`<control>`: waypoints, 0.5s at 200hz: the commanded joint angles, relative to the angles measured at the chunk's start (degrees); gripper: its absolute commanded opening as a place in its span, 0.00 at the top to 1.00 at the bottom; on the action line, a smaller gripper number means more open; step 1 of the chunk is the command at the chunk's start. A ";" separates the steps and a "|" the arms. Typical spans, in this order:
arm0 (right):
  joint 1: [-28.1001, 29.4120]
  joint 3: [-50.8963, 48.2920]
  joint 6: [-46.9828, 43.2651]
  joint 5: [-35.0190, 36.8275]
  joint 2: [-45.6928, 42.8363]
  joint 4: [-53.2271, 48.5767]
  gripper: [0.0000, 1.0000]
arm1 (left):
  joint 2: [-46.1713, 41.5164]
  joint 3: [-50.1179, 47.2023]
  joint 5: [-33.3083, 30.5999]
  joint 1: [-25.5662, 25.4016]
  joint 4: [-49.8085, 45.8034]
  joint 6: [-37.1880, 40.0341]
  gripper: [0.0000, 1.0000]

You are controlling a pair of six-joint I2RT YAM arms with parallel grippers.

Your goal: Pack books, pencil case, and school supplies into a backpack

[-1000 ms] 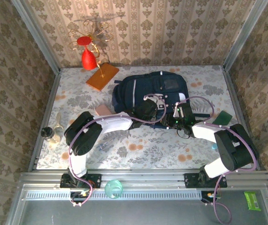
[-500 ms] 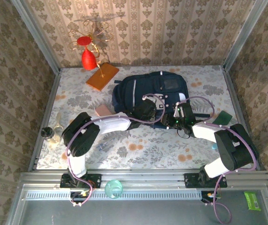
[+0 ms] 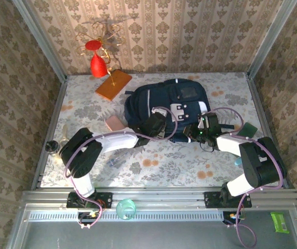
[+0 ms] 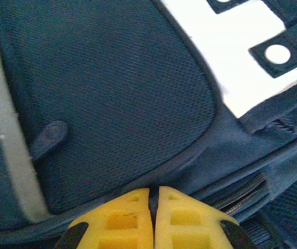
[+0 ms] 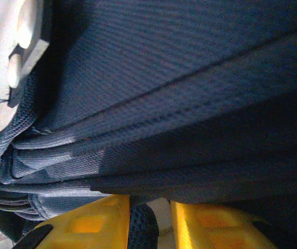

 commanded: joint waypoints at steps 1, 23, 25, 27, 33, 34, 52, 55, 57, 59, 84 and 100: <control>-2.39 -0.67 0.29 5.32 0.32 -7.42 0.69 | -4.46 -2.41 -5.79 3.23 -0.25 3.41 1.00; -2.58 0.47 0.25 6.26 -0.23 -9.38 0.69 | -6.89 -4.22 -5.53 4.30 0.39 4.22 1.00; -2.61 0.53 0.22 6.37 -0.45 -9.55 0.69 | -7.09 -4.37 -5.49 4.30 0.42 4.33 1.00; -2.59 0.59 0.14 6.49 -0.66 -9.73 0.69 | -7.34 -4.51 -5.39 4.30 0.45 4.45 1.00; -2.60 0.81 -0.15 7.01 -1.36 -10.25 0.69 | -7.69 -4.71 -4.88 4.30 0.70 4.52 1.00; -2.64 0.82 -0.21 7.12 -1.50 -10.34 0.69 | -7.79 -4.78 -4.76 4.30 0.76 4.46 1.00; -2.52 1.56 -1.53 6.42 -4.44 -11.15 0.67 | -8.79 -5.26 -2.13 3.82 1.71 3.54 1.00; -2.46 1.61 -1.82 6.04 -4.89 -11.15 0.66 | -8.92 -5.29 -1.82 3.66 1.93 3.34 1.00; -2.45 1.65 -2.02 5.77 -5.49 -11.20 0.66 | -8.99 -5.25 -1.59 3.52 2.06 3.28 1.00; -2.31 1.69 -2.11 5.61 -5.83 -11.26 0.65 | -9.00 -5.28 -1.45 3.38 2.13 3.20 1.00; 1.68 2.54 -4.52 4.42 -12.75 -11.66 0.57 | -9.13 -4.22 0.19 1.52 3.24 2.64 1.00; 5.50 3.06 -5.80 5.18 -15.93 -12.29 0.52 | -9.15 -3.74 1.43 0.81 4.17 1.97 1.00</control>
